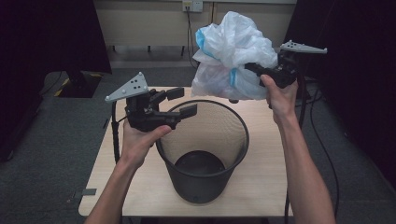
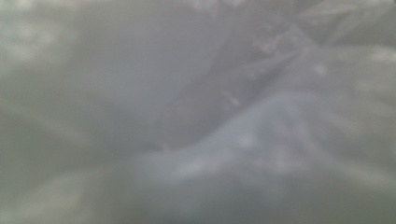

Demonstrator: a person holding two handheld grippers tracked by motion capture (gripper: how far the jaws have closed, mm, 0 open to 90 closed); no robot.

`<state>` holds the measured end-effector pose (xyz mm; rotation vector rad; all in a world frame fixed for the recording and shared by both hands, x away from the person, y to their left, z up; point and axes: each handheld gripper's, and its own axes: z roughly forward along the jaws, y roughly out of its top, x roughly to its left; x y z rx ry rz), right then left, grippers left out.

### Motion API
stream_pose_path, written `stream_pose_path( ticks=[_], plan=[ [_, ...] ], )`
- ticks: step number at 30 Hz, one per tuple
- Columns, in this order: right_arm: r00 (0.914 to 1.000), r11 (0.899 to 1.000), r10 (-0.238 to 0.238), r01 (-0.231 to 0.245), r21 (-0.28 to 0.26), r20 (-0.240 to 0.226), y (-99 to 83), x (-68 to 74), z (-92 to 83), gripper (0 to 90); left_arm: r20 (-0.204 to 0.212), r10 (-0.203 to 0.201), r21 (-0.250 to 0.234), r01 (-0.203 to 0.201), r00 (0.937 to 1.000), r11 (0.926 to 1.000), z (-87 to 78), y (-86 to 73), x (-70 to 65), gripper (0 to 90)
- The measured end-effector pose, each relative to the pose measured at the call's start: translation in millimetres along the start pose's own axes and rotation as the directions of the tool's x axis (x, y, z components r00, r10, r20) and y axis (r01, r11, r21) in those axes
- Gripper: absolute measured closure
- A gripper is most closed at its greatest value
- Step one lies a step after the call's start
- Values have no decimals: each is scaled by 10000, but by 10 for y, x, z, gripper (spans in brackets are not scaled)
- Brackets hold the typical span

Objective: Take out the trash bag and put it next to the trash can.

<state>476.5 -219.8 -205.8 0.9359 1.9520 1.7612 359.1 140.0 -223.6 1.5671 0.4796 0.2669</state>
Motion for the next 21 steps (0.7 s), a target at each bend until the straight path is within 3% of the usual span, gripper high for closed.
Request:
stream_pose_path(
  ticks=[11,21],
  plan=[
    [9946,9962,650,-694,528,810,-541,-356,26,894,-296,-8,174,13,9996,9998,-95,-71,94,239],
    [9857,9893,1225,-1306,648,1160,-992,-524,-60,894,-444,-187,259,199,9988,9995,-96,-160,154,202]
  ],
)
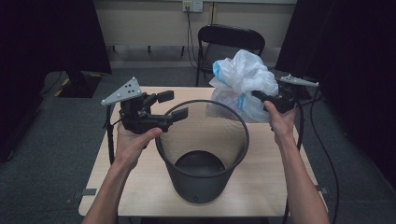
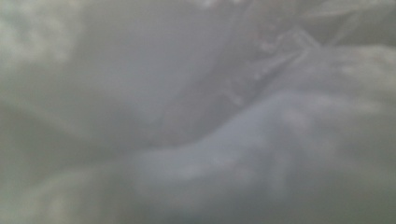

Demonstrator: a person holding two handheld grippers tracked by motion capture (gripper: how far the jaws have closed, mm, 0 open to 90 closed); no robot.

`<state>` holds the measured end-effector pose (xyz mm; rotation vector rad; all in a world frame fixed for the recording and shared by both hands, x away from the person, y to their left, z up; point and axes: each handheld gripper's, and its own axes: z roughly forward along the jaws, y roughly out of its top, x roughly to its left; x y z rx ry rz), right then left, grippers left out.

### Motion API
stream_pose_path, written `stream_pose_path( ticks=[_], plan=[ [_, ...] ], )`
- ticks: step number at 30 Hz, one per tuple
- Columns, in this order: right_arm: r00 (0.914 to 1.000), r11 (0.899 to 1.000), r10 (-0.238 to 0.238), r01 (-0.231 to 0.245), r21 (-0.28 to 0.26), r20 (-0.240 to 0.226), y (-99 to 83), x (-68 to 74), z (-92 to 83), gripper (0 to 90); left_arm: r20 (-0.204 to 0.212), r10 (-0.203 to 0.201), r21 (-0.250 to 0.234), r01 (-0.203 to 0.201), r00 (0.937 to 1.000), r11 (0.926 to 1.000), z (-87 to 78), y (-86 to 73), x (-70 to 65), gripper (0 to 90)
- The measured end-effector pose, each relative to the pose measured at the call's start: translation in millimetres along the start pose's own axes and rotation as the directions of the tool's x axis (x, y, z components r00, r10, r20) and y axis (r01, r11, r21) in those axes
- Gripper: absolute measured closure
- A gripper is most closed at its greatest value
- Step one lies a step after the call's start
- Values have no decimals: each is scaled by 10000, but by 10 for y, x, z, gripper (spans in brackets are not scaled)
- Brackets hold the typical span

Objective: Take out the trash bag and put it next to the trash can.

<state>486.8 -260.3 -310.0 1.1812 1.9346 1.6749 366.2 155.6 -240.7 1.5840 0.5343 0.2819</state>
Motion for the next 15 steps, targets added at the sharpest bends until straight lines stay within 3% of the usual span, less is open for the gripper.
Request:
stream_pose_path(
  ticks=[7,13,15],
  plan=[
    [9988,9994,-17,0,345,483,-227,-121,-51,893,-86,-146,59,147,9999,9999,-47,-49,24,198],
    [9959,9981,262,-309,533,867,-503,-279,-162,893,-272,-251,49,252,9993,9997,-117,-79,85,180],
    [9945,9970,341,-407,655,993,-588,-332,-172,893,-158,-279,8,279,9995,9996,-135,-85,112,145]
  ],
)
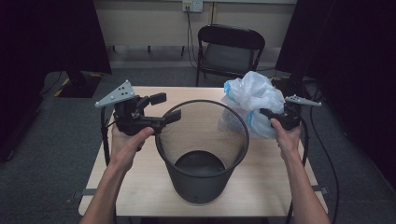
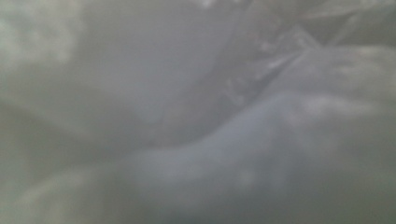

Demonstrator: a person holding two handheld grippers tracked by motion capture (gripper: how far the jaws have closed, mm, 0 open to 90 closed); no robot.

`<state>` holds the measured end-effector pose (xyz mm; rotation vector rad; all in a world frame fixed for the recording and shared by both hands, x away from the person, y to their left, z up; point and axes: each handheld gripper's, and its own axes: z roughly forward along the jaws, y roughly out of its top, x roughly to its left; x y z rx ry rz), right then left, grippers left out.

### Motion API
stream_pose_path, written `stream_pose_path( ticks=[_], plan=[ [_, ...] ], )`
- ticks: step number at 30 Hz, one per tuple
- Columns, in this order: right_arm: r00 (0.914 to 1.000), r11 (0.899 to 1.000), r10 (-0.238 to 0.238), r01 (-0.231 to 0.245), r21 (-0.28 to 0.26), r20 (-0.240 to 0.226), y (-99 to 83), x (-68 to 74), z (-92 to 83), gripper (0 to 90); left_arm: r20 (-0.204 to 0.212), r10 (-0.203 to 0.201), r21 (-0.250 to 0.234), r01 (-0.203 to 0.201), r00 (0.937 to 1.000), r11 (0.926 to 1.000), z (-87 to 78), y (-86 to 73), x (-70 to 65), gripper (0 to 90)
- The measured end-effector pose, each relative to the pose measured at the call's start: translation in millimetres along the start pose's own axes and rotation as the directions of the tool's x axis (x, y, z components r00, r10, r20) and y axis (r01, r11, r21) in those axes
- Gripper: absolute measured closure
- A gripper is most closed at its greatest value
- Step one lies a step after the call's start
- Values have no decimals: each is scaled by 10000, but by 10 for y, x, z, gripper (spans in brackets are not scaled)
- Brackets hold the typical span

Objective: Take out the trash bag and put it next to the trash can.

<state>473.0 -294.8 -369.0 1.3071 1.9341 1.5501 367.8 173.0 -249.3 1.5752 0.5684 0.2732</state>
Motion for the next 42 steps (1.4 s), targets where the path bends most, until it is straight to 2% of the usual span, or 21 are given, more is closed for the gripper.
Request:
stream_pose_path(
  ticks=[1,3,9,12,17,22,24,25,27,30,32,33,35,38,39,42],
  plan=[
    [10000,9999,46,-47,100,78,-46,-34,4,893,49,-142,-37,142,9999,9999,-5,-6,11,154],
    [9996,9997,144,-149,198,247,-139,-96,16,893,32,-165,-53,165,9999,9998,-13,-22,40,151],
    [9978,9962,-183,128,859,635,-444,-172,74,887,-218,-434,90,436,9988,9990,-39,-99,160,152],
    [9967,9900,-357,253,1389,729,-622,-187,121,881,-546,-560,198,571,9969,9982,-59,-140,241,151],
    [9964,9859,-295,159,1665,793,-787,-207,191,865,-1159,-862,408,915,9895,9950,-135,-252,430,151],
    [9939,9844,-58,-137,1753,1104,-859,-287,282,838,-1660,-1276,378,1356,9778,9900,-236,-423,615,152],
    [9934,9841,-23,-181,1768,1146,-882,-310,325,809,-1957,-1136,515,1259,9741,9907,-268,-462,660,153],
    [9935,9843,-19,-183,1755,1142,-889,-322,338,806,-2189,-1059,613,1220,9700,9906,-288,-488,688,153],
    [9911,9845,122,-351,1719,1324,-895,-353,381,797,-2097,-1274,577,1423,9694,9881,-323,-533,736,153],
    [9882,9856,186,-437,1634,1521,-885,-383,443,797,-2390,-1105,934,1361,9647,9863,-352,-623,760,153],
    [9844,9841,-54,-260,1757,1758,-848,-385,504,794,-2414,-1121,1199,1443,9639,9822,-365,-698,770,154],
    [9819,9855,-28,-294,1670,1896,-833,-390,515,794,-2436,-1055,1327,1409,9641,9811,-375,-752,775,154],
    [9776,9856,148,-496,1616,2100,-804,-403,552,788,-2619,-999,1680,1472,9599,9747,-377,-840,787,155],
    [9750,9875,513,-818,1345,2163,-802,-429,575,762,-2644,-964,1895,1497,9596,9704,-401,-973,785,155],
    [9732,9877,640,-934,1255,2209,-806,-439,577,746,-2735,-923,1988,1502,9574,9685,-409,-1023,783,155],
    [9742,9883,822,-1070,1091,2103,-791,-442,553,642,-2888,-902,2452,1647,9531,9554,-402,-1172,789,155]
  ],
)
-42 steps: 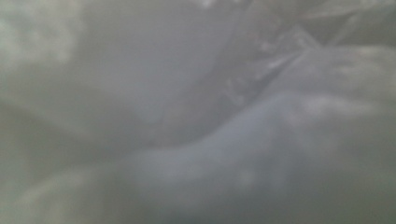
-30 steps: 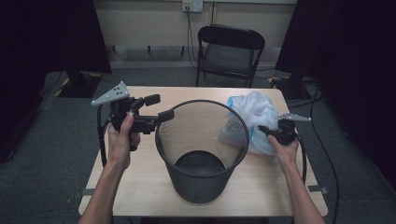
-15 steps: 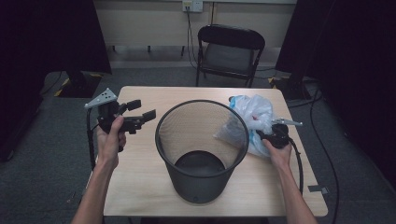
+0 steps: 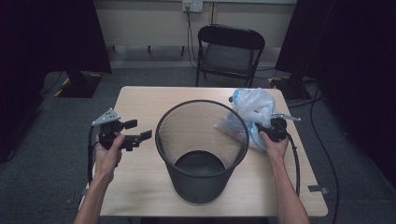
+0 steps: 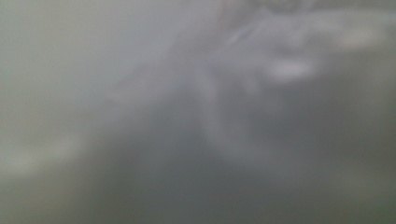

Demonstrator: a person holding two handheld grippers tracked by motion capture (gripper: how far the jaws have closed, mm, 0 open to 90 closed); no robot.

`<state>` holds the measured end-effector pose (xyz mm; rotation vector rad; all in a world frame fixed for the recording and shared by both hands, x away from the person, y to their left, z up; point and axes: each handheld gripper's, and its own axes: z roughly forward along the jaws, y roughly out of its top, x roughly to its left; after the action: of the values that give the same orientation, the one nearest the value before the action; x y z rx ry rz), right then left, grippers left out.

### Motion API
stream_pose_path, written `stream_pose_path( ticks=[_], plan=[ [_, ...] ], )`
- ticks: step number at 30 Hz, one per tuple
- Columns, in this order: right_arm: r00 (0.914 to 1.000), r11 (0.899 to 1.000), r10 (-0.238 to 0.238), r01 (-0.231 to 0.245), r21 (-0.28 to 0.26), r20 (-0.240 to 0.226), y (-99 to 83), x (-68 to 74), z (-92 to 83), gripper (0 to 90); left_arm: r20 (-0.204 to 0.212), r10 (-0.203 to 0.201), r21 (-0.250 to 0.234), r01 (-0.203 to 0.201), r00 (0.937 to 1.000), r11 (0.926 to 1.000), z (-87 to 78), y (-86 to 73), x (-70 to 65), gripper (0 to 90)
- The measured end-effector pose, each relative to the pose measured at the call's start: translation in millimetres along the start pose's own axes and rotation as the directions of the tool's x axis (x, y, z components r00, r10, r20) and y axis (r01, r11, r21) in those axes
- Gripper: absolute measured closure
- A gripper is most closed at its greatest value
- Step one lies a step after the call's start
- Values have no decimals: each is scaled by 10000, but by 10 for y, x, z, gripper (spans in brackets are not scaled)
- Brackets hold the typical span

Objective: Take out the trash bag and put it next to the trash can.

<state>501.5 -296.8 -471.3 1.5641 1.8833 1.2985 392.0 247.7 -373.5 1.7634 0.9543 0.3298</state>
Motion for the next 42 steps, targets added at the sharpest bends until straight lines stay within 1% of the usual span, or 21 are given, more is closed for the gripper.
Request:
stream_pose_path(
  ticks=[1,4,5,6,7,10,12,14,17,18,20,21,23,24,26,27,28,30,33,35,42],
  plan=[
    [10000,10000,6,-6,-33,-95,7,1,-13,615,-131,121,298,-117,9998,9995,26,-66,2,155],
    [9988,9997,187,-194,-160,-447,38,6,-86,506,-495,179,724,-143,9986,9973,92,-214,2,156],
    [9981,9996,233,-243,-152,-575,52,7,-114,475,-611,330,891,-275,9976,9956,110,-253,-3,158],
    [9982,9996,217,-228,-192,-552,63,12,-139,444,-735,414,972,-342,9964,9947,124,-294,-14,157],
    [9980,9993,279,-293,-234,-571,74,17,-165,416,-685,418,1063,-344,9968,9937,133,-334,-18,158],
    [9984,9991,216,-234,-341,-519,103,38,-237,318,-813,367,1297,-259,9960,9912,152,-438,-21,158],
    [9975,9990,247,-272,-362,-656,119,41,-273,289,-847,138,1292,-28,9963,9916,168,-542,-16,157],
    [9970,9988,247,-278,-412,-736,128,58,-304,250,-928,61,1597,88,9957,9871,203,-644,-24,157],
    [9966,9993,103,-132,-355,-820,145,90,-343,218,-1232,98,1769,122,9923,9841,246,-789,-52,158],
    [9960,9992,169,-199,-338,-879,149,94,-355,201,-1177,203,2038,41,9928,9790,276,-833,-54,158],
    [9954,9990,207,-242,-369,-932,154,96,-377,194,-1129,365,2427,-80,9929,9701,318,-910,-66,158],
    [9945,9990,246,-284,-358,-1020,158,98,-390,186,-1161,597,2700,-263,9914,9625,332,-938,-72,158],
    [9937,9988,267,-310,-373,-1092,160,99,-408,172,-1379,595,2589,-220,9887,9657,354,-1001,-93,158],
    [9936,9990,238,-277,-337,-1104,163,104,-420,172,-1341,479,2569,-120,9898,9664,364,-1031,-94,158],
    [9940,9991,177,-218,-369,-1077,171,105,-437,170,-1491,551,2842,-106,9873,9587,390,-1093,-87,158],
    [9941,9989,213,-257,-403,-1064,175,105,-447,164,-1623,557,2852,-72,9852,9584,408,-1131,-95,158],
    [9940,9988,228,-274,-417,-1067,179,100,-458,161,-1570,540,2930,-57,9861,9561,424,-1161,-102,158],
    [9943,9989,191,-235,-409,-1045,187,97,-482,161,-1689,643,3104,-89,9835,9506,453,-1201,-116,157],
    [9940,9988,164,-213,-447,-1078,196,95,-521,160,-1927,899,3036,-278,9771,9524,475,-1218,-135,154],
    [9942,9985,210,-262,-485,-1057,207,99,-563,160,-2211,1321,2998,-616,9663,9520,499,-1241,-150,152],
    [9943,9980,96,-161,-609,-1066,265,123,-695,160,-2356,1264,3019,-510,9636,9520,508,-1242,-166,139]
  ],
)
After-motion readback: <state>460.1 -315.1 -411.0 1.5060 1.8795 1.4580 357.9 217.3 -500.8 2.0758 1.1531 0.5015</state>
